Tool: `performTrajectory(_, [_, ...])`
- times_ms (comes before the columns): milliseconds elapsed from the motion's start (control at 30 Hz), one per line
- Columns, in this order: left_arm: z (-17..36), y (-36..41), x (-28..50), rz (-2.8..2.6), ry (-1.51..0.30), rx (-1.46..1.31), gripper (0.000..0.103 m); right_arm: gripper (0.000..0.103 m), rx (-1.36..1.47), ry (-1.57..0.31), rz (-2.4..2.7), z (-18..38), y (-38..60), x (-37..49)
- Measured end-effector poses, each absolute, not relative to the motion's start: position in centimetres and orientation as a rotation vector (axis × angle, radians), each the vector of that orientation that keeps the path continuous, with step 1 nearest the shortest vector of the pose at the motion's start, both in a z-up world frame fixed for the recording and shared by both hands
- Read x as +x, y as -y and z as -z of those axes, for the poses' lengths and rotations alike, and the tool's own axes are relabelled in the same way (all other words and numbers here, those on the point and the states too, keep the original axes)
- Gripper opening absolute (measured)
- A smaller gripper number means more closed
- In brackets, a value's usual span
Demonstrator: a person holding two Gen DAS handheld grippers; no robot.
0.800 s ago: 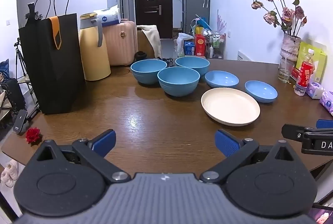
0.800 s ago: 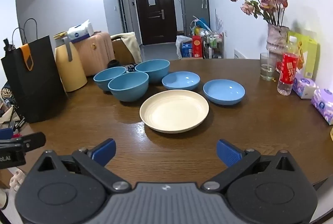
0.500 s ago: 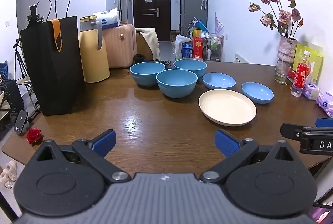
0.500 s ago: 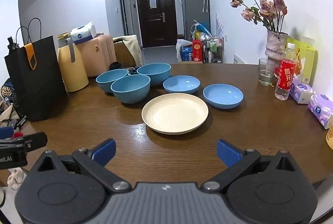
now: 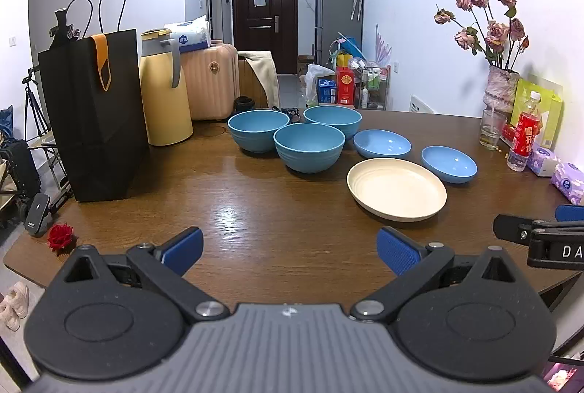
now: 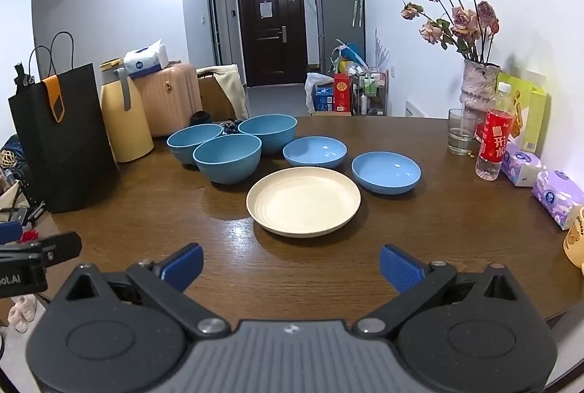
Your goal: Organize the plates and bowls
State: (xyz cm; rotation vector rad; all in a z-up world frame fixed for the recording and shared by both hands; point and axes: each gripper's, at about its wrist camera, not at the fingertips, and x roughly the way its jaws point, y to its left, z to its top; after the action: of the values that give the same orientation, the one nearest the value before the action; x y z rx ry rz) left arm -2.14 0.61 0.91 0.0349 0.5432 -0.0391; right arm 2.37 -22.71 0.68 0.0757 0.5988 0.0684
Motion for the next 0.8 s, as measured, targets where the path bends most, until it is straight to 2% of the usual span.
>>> performTrajectory(800, [-1.33,-1.28,-2.33,0.032,-0.541,0.035,0.103,0.103,0.08,-0.593,-0.082,-0.9,22.13,2.09])
